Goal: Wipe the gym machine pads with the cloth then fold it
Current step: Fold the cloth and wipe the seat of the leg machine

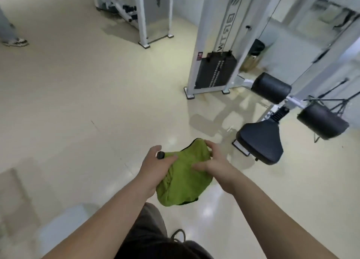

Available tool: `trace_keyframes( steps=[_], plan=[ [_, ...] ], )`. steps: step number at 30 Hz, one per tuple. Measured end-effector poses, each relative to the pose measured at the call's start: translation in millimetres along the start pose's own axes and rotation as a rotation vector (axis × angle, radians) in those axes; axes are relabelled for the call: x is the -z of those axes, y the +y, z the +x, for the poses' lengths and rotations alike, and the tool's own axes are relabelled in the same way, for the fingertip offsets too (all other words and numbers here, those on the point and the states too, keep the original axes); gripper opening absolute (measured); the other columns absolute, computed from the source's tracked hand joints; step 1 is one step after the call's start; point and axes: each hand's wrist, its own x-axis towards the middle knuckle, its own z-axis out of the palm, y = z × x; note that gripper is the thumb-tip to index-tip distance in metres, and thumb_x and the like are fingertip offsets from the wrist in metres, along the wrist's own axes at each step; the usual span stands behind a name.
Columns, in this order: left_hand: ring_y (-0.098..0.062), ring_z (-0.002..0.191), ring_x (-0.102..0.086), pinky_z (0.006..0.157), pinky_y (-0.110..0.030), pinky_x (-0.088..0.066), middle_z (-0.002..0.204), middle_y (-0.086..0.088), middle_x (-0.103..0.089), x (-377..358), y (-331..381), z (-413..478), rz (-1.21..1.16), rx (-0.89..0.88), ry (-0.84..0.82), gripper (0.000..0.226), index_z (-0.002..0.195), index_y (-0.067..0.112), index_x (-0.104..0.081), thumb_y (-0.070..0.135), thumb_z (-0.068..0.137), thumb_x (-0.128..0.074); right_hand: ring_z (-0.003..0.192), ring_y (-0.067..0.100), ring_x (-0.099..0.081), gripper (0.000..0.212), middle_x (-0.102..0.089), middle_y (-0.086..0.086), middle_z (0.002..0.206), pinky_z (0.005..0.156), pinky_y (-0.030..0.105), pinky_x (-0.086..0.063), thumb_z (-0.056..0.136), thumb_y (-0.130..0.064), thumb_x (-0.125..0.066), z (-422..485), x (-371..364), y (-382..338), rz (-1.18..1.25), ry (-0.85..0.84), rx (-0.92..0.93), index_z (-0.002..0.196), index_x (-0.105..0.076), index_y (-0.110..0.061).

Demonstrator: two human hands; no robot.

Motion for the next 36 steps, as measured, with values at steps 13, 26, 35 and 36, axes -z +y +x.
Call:
trace_keyframes(
  steps=[13, 26, 35, 36],
  plan=[
    [-0.017, 0.106, -0.074, 0.080, -0.032, -0.060, 0.114, 0.000, -0.077, -177.0, 101.1, 121.2, 0.402, 0.064, -0.834, 0.060, 0.125, 0.021, -0.065, 0.012, 0.073, -0.093, 0.093, 0.025, -0.069, 0.022, -0.074, 0.014, 0.101, 0.083, 0.039, -0.056, 0.097, -0.014, -0.058, 75.6, 181.4, -16.8, 0.295, 0.236, -0.040, 0.107, -0.069, 0.002],
    [-0.033, 0.088, -0.075, 0.067, -0.044, -0.060, 0.102, -0.015, -0.078, -415.3, 103.2, 188.4, 0.362, 0.240, -0.621, 0.042, 0.118, 0.016, -0.063, 0.007, 0.080, -0.079, 0.095, 0.018, -0.068, 0.025, -0.075, 0.000, 0.107, 0.083, 0.035, -0.060, 0.095, -0.019, -0.052, 133.2, 370.0, 32.2, 0.283, 0.504, -0.182, 0.109, -0.072, -0.015],
    [-0.028, 0.110, -0.067, 0.098, -0.045, -0.054, 0.127, -0.002, -0.064, -522.0, 94.7, 319.7, 0.758, -0.008, -0.394, 0.080, 0.145, 0.021, -0.049, 0.025, 0.072, -0.083, 0.074, 0.026, -0.050, 0.012, -0.056, 0.010, 0.086, 0.065, 0.036, -0.044, 0.096, -0.020, -0.053, 219.9, 492.6, 97.9, 0.365, 0.585, -0.400, 0.088, -0.060, -0.015],
    [-0.026, 0.120, -0.061, 0.103, -0.042, -0.051, 0.134, 0.004, -0.057, -536.5, 96.1, 339.8, 0.915, -0.148, -0.397, 0.099, 0.159, 0.026, -0.030, 0.030, 0.075, -0.082, 0.076, 0.026, -0.052, 0.013, -0.056, 0.010, 0.087, 0.065, 0.035, -0.045, 0.097, -0.023, -0.054, 235.8, 503.2, 103.8, 0.340, 0.567, -0.409, 0.090, -0.059, -0.014]
  ],
)
